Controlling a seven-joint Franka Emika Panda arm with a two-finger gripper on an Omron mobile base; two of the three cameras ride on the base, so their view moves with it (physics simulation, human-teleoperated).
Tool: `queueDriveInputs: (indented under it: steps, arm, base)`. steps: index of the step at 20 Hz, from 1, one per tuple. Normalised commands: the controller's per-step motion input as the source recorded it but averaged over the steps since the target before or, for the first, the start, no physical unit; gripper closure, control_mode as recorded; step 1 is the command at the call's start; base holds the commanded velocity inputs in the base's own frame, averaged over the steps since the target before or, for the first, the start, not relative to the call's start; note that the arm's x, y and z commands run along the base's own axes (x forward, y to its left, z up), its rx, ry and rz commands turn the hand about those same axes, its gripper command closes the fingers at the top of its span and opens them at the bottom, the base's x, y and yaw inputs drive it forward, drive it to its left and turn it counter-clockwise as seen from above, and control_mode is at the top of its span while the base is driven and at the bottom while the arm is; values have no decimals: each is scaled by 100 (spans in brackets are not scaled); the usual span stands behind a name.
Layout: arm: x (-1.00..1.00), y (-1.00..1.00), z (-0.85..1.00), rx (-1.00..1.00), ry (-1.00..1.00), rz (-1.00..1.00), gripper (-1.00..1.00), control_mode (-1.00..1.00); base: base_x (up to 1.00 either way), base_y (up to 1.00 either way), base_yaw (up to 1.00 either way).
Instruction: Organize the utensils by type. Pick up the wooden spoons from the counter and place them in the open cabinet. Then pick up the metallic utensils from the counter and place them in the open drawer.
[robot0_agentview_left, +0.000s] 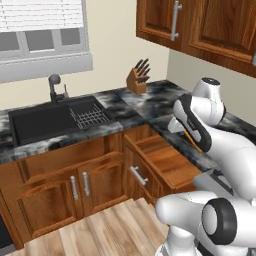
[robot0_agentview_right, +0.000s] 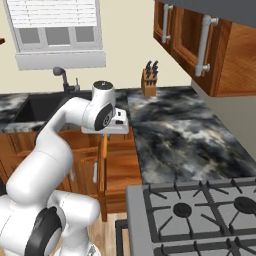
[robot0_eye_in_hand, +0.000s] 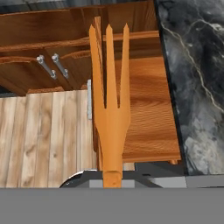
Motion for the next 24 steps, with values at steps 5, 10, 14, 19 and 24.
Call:
queueDriveInputs:
  steps: [5, 10, 14, 19, 24]
  arm:
    - [0, 0, 0, 0, 0, 0, 100, 100]
    - [0, 0, 0, 0, 0, 0, 100, 100]
    - [0, 0, 0, 0, 0, 0, 100, 100]
    - [0, 0, 0, 0, 0, 0, 100, 100]
    - [0, 0, 0, 0, 0, 0, 100, 100]
  base:
    - [9, -1, 0]
    - [0, 0, 0]
    - [0, 0, 0]
    - [0, 0, 0]
    - [0, 0, 0]
